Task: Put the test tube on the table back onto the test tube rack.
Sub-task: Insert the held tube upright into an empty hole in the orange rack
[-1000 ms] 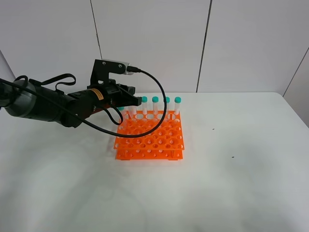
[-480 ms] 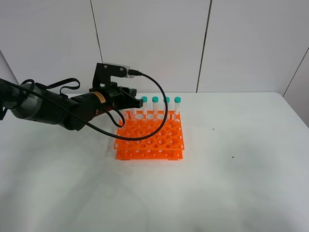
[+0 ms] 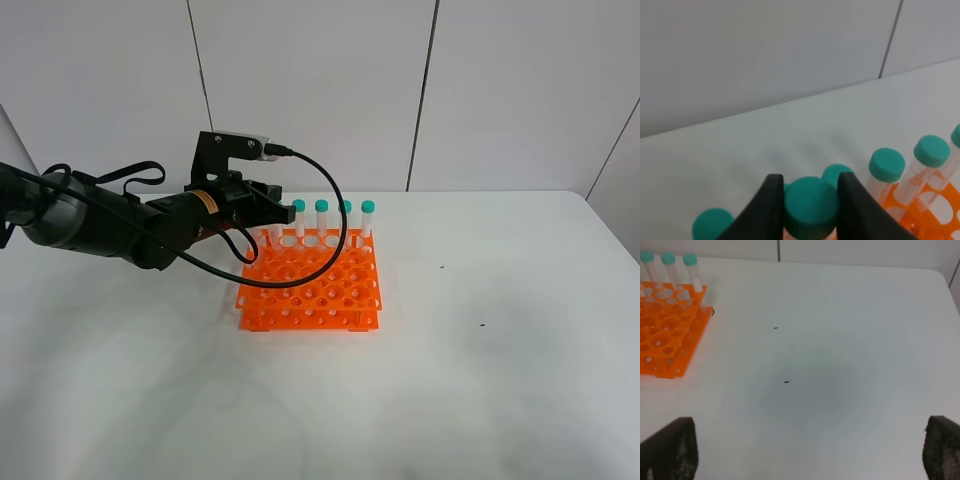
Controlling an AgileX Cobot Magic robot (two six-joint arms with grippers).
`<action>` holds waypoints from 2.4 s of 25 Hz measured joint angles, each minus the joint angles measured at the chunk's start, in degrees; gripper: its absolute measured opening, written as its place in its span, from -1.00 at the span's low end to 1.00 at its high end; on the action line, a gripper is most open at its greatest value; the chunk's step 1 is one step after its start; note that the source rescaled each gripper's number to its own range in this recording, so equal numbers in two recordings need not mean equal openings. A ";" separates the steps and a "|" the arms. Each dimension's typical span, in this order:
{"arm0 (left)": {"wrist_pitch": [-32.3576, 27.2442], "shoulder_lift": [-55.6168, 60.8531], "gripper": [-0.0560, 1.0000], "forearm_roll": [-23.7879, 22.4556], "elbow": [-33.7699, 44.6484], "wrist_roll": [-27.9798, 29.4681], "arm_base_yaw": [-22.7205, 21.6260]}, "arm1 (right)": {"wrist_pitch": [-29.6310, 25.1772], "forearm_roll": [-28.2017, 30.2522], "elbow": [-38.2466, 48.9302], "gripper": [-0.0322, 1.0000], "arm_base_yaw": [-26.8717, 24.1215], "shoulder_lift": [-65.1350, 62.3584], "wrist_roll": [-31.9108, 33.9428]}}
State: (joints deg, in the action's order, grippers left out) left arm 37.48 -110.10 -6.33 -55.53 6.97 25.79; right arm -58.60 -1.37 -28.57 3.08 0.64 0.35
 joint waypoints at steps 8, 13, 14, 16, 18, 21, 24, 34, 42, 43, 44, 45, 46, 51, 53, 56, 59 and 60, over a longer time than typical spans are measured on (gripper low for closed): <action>0.07 -1.78 -0.88 0.00 -0.05 0.52 0.00 | 0.00 0.00 0.00 1.00 0.00 0.00 0.00; 1.32 -3.76 -0.88 -0.06 -0.05 0.63 0.11 | 0.00 0.00 0.00 1.00 0.00 0.00 0.00; 1.49 -4.07 -0.88 -0.06 -0.05 0.77 0.11 | 0.00 0.00 0.00 1.00 0.00 0.00 0.00; 1.81 -4.66 -0.88 -0.12 -0.05 1.38 0.11 | 0.00 0.00 0.00 1.00 0.00 0.00 0.00; 1.92 -5.01 -0.88 -0.12 -0.05 2.05 0.11 | 0.00 0.00 0.00 1.00 0.00 0.00 0.00; 1.98 -5.16 -0.88 -0.12 -0.05 2.48 0.11 | 0.00 0.00 0.00 1.00 0.00 0.00 0.00; 1.98 -5.38 -0.88 -0.17 -0.05 2.60 0.11 | 0.00 0.00 0.00 1.00 0.00 0.00 0.00; 2.03 -5.38 -0.88 -0.17 -0.05 2.71 0.11 | 0.00 0.00 0.00 1.00 0.00 0.00 0.00; 2.03 -5.38 -0.88 -0.18 -0.05 2.70 0.11 | 0.00 0.00 0.00 1.00 0.00 0.00 0.00; 2.03 -5.38 -0.88 -0.23 -0.05 2.40 0.11 | 0.00 0.00 0.00 1.00 0.00 0.00 0.00; 2.03 -5.38 -0.88 -0.23 -0.05 1.94 0.11 | 0.00 0.00 0.00 1.00 0.00 0.00 0.00; 2.03 -5.38 -0.88 -0.23 -0.05 1.23 0.11 | 0.00 0.00 0.00 1.00 0.00 0.00 0.00; 2.17 -5.38 -0.88 -0.28 -0.05 0.61 0.11 | 0.00 0.00 0.00 1.00 0.00 0.00 0.00; 2.61 -5.43 -0.88 -0.28 -0.05 0.01 0.11 | 0.00 0.00 0.00 1.00 0.00 0.00 0.00; 2.95 -5.43 -0.88 -0.33 -0.05 -0.08 0.11 | 0.00 0.00 0.00 1.00 0.00 0.00 0.00; 3.50 -5.43 -0.88 -0.33 -0.05 -0.08 0.11 | 0.00 0.00 0.00 1.00 0.00 0.00 0.00; 4.45 -5.43 -0.88 -0.33 0.42 -0.08 0.11 | 0.00 0.00 0.00 1.00 0.00 0.00 0.00; 5.09 -5.43 -0.88 -0.33 0.88 -0.08 0.11 | 0.00 0.00 0.00 1.00 0.00 0.00 0.00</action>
State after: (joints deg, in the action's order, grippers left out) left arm 42.57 -115.53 -6.66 -54.65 6.89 25.91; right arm -58.60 -1.37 -28.57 3.08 0.64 0.35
